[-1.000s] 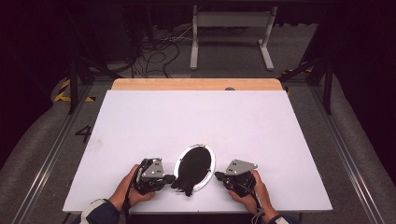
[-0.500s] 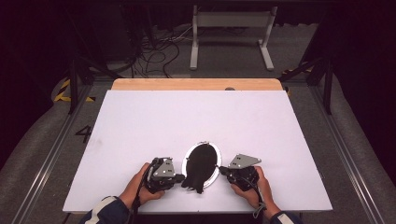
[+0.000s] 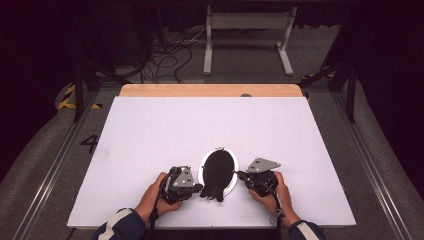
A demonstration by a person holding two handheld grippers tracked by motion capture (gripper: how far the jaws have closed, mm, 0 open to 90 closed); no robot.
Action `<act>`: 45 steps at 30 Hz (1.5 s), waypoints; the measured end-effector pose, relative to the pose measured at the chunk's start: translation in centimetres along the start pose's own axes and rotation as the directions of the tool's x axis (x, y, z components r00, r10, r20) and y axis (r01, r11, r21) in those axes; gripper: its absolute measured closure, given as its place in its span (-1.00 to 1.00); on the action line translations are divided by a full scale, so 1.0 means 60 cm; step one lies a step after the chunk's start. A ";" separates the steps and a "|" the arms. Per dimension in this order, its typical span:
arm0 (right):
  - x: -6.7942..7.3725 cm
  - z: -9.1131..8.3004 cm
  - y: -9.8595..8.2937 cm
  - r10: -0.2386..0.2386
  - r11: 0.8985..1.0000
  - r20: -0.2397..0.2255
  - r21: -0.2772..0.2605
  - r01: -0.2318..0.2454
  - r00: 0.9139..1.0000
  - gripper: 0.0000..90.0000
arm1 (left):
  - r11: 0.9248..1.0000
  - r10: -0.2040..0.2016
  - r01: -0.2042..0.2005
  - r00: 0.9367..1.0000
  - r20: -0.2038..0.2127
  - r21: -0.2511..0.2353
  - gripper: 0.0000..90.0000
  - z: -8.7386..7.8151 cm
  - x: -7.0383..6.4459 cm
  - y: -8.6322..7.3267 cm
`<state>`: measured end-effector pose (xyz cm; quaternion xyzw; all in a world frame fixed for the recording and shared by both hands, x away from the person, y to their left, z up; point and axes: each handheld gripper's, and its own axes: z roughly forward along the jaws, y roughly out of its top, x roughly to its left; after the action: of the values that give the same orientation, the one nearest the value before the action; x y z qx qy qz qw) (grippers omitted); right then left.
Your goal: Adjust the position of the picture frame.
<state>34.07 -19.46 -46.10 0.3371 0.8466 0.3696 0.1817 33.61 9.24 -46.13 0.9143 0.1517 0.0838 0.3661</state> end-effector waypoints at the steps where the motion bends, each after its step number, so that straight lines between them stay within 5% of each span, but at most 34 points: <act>1: -0.002 0.001 0.001 0.003 1.000 0.002 0.001 -0.003 1.000 1.00 | 1.000 -0.005 0.005 1.000 0.002 0.000 0.99 0.001 0.000 0.001; 24: -0.033 0.029 0.024 0.033 0.999 0.052 -0.003 -0.033 0.998 1.00 | 1.000 -0.002 0.002 1.000 -0.003 0.004 1.00 0.012 0.013 0.014; 45: -0.032 0.026 0.020 0.030 1.000 0.041 -0.004 -0.030 0.999 1.00 | 1.000 0.021 -0.021 1.000 -0.017 0.012 0.99 0.013 0.009 0.017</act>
<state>36.80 -19.41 -46.09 0.3569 0.8369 0.3668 0.1943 34.57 8.23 -45.98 0.9172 0.1456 0.0947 0.3586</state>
